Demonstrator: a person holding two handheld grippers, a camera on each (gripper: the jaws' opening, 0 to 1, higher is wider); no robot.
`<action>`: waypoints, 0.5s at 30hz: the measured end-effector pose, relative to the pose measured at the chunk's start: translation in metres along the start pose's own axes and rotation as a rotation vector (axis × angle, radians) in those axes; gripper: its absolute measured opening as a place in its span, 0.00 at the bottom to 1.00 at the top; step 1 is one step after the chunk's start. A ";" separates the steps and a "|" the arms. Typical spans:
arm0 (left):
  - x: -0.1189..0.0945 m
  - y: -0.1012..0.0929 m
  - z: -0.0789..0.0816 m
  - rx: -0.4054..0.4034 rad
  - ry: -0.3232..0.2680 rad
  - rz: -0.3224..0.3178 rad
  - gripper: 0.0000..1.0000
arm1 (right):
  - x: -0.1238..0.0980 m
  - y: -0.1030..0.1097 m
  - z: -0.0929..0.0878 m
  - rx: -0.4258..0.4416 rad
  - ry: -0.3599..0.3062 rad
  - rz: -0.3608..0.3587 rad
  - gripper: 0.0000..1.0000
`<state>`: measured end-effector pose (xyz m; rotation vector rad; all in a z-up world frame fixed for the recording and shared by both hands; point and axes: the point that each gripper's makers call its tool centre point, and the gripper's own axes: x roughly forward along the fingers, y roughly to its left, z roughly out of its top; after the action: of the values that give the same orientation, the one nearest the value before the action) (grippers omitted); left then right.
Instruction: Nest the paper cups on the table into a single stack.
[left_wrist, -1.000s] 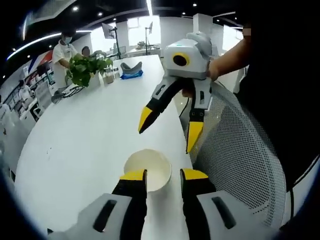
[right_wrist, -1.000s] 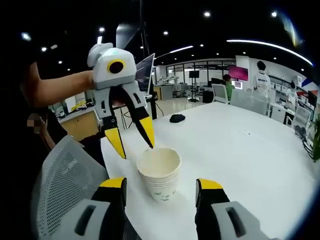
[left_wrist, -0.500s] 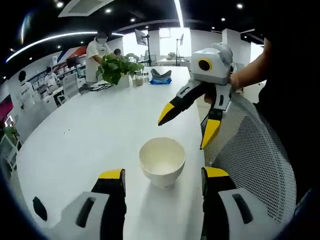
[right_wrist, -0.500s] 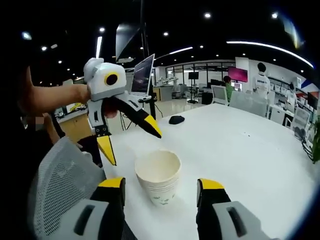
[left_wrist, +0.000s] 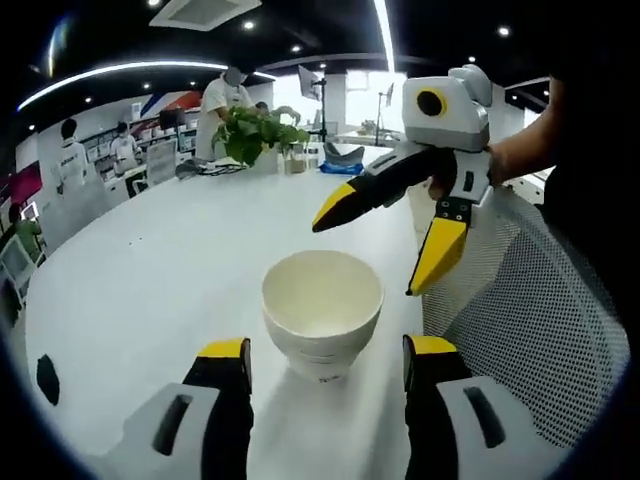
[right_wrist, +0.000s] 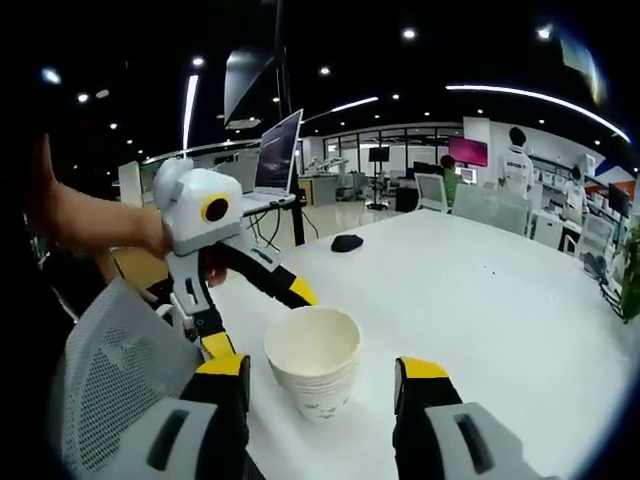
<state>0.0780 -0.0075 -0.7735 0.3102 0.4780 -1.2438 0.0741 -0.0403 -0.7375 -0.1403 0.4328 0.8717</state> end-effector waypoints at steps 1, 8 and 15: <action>0.002 0.001 -0.001 0.002 0.003 0.004 0.57 | 0.001 0.000 0.000 0.000 -0.002 -0.005 0.57; 0.013 0.004 -0.003 0.008 -0.023 0.014 0.53 | 0.011 0.002 0.001 0.002 -0.013 -0.023 0.56; 0.023 0.002 -0.007 0.006 -0.031 0.005 0.53 | 0.022 0.003 -0.001 -0.011 -0.006 -0.034 0.56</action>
<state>0.0848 -0.0229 -0.7916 0.2968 0.4471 -1.2441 0.0837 -0.0234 -0.7479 -0.1545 0.4194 0.8407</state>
